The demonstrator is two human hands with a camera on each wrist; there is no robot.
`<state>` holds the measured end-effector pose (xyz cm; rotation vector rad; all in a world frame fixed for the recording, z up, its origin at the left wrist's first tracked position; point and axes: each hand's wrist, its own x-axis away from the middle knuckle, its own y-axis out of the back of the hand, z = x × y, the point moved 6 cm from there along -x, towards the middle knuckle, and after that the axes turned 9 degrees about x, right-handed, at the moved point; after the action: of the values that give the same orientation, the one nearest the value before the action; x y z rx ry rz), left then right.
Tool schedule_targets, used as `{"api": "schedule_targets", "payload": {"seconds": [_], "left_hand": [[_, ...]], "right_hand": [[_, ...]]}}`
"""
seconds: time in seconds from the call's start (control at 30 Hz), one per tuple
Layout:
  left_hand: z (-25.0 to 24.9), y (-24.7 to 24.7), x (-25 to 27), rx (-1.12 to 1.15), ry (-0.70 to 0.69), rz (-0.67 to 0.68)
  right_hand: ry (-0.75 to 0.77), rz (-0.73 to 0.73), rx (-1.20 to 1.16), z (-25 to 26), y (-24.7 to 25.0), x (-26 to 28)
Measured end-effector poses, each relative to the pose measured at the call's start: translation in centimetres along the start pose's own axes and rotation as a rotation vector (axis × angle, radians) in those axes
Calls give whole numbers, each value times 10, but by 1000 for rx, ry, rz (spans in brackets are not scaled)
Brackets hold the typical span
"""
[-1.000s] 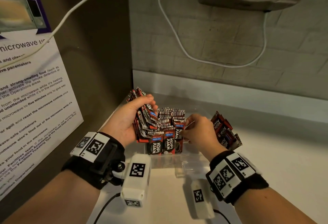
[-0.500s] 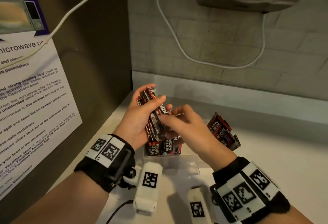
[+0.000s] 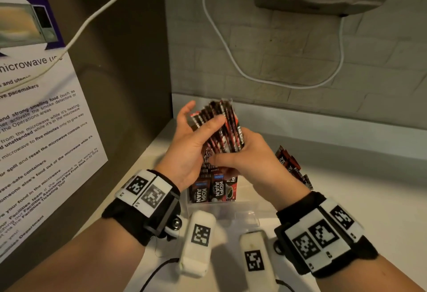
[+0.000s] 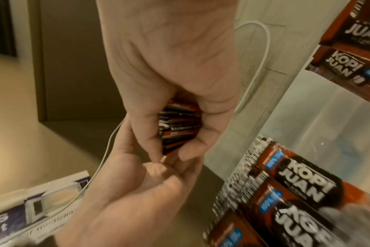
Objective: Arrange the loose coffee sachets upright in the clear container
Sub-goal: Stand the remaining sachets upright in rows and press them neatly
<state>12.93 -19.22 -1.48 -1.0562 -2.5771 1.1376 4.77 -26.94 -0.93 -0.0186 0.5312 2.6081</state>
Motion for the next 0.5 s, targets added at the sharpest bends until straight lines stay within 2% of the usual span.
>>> {"api": "schedule_targets", "payload": {"seconds": [0.1,0.2,0.3,0.4,0.5], "left_hand": [[8,-8,3,-71,124,83],[11,-12,3,-97,152,58],[7,-9,0,-17,184,18],[5,-1,0,61,232,-4],[12,3,6,32,331,-9]], "right_hand": [[37,37,56,10,1,-3],[73,107,142,17,-10,-4],[26,180,-4,15,-11,-1],[-62,81,-142,8,2,2],[-39,-80,-205,4,14,1]]}}
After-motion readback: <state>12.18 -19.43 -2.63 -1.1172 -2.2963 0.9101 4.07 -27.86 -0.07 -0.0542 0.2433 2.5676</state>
